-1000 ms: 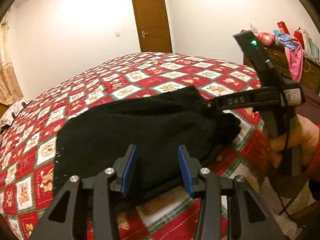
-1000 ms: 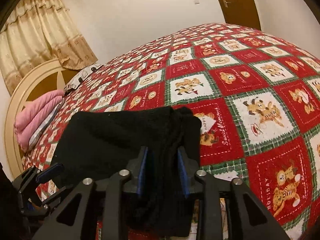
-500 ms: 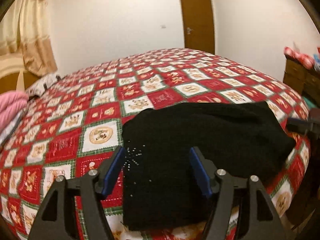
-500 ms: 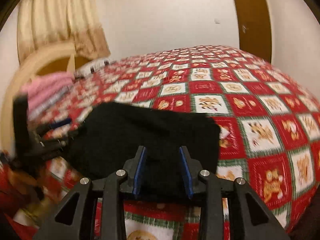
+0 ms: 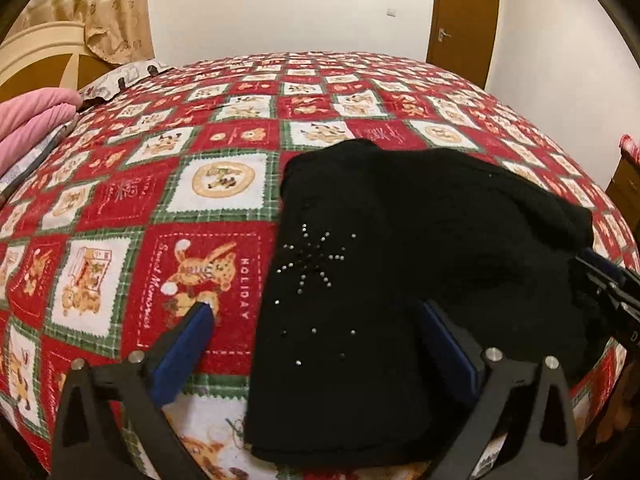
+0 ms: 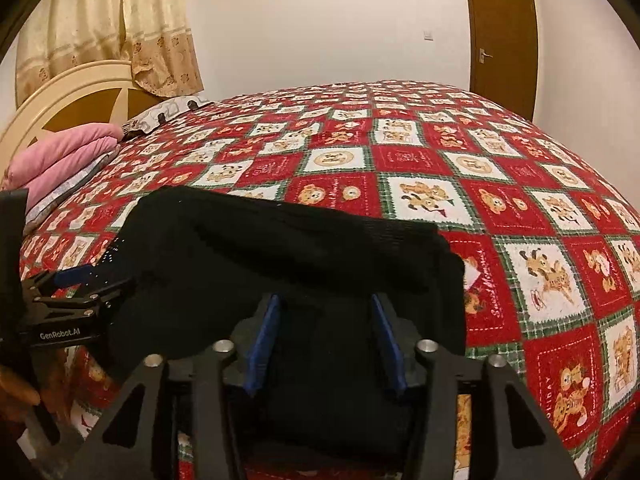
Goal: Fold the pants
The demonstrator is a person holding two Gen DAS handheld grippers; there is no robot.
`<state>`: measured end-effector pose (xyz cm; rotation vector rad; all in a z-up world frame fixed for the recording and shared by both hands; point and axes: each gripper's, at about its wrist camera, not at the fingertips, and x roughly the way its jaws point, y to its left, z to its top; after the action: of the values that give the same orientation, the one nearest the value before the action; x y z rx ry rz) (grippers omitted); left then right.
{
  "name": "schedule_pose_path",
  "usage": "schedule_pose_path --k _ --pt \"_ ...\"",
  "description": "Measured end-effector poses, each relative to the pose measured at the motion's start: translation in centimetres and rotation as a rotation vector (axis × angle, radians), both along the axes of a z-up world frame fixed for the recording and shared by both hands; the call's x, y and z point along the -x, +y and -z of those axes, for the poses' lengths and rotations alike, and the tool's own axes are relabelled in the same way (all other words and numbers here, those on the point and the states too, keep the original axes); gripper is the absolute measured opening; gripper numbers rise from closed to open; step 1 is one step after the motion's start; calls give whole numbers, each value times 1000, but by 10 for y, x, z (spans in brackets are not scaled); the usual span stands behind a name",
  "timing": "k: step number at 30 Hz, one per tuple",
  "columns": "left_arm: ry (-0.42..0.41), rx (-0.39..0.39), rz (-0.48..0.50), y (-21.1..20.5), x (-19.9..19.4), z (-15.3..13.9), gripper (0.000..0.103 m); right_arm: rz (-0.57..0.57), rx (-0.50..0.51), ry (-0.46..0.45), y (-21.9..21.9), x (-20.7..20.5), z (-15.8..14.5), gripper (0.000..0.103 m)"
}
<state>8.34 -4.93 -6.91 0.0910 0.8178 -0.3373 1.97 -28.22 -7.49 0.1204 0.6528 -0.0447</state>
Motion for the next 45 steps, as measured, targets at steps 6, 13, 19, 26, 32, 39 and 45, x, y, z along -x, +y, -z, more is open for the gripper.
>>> schedule_pose_path --k 6,13,19,26,32,39,45 --pt "-9 -47 -17 6 9 -13 103 -17 -76 -31 20 21 -22 73" --pt "-92 -105 -21 7 28 -29 103 42 -201 -55 35 43 -21 83" --pt "-97 -126 -27 8 36 -27 103 52 -235 -20 31 52 -10 83" --pt "-87 -85 13 5 31 -30 103 187 -259 -78 -18 60 -19 83" --pt "24 58 16 1 -15 -24 103 304 -306 -52 -67 40 1 83" --pt "101 117 6 -3 -26 -7 103 301 -328 -29 -63 33 23 90" --pt "65 127 10 0 -21 -4 103 233 -319 1 -39 31 24 92"
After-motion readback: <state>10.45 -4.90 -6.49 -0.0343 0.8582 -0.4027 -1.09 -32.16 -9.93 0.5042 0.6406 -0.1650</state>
